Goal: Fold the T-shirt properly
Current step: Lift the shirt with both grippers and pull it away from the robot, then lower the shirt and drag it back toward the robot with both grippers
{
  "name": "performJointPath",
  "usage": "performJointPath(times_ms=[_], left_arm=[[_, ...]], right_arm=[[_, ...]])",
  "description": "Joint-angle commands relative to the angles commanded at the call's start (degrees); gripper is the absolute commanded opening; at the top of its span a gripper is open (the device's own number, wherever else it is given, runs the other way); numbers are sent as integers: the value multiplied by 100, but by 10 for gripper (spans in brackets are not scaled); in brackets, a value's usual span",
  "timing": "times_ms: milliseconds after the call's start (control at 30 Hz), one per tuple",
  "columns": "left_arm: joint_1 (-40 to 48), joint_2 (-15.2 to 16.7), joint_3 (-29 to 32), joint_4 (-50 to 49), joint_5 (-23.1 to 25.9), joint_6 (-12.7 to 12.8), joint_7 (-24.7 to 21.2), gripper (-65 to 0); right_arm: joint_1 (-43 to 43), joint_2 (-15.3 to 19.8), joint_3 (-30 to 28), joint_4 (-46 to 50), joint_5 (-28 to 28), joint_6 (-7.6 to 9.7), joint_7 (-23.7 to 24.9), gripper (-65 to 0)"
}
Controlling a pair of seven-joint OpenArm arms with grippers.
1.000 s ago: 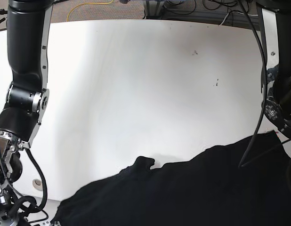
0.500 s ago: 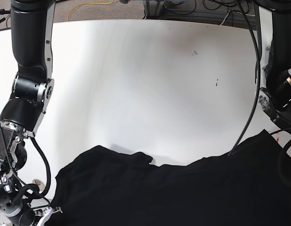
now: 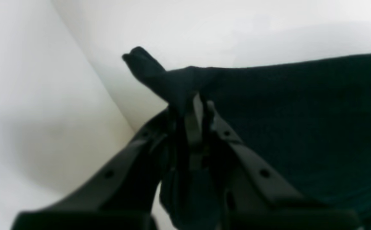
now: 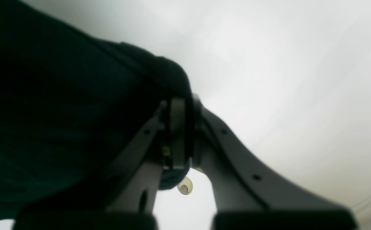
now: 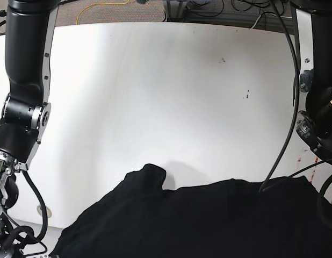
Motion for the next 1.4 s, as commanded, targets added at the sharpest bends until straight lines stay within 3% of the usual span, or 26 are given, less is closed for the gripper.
performJointPath(times_ms=[433,733,1000,1200,1400], left_arm=[[2031,26,-18,1301,-44,-9,0,-650],[3956,0,-738,2022,-1029,-9,334,-650],[5714,-18,-1424,2259,-1732,-9,360,-650],[6787,-79,-1723,2259,-2084,-9,352,-650],[7525,-97,-1785,2251,-2136,-9,334,-650]], right_arm=[[-2409,-149,809,1301,9,0,0,-650],[-4273,-440,1398,2198,9,9,-9,-650],[-5688,-870,1802,2664,9,18,-9,-650],[-6444,-1125,2040,2664,9,334,-9,-650],[-7042,-1389,2110,2664,-35,440,0,-650]])
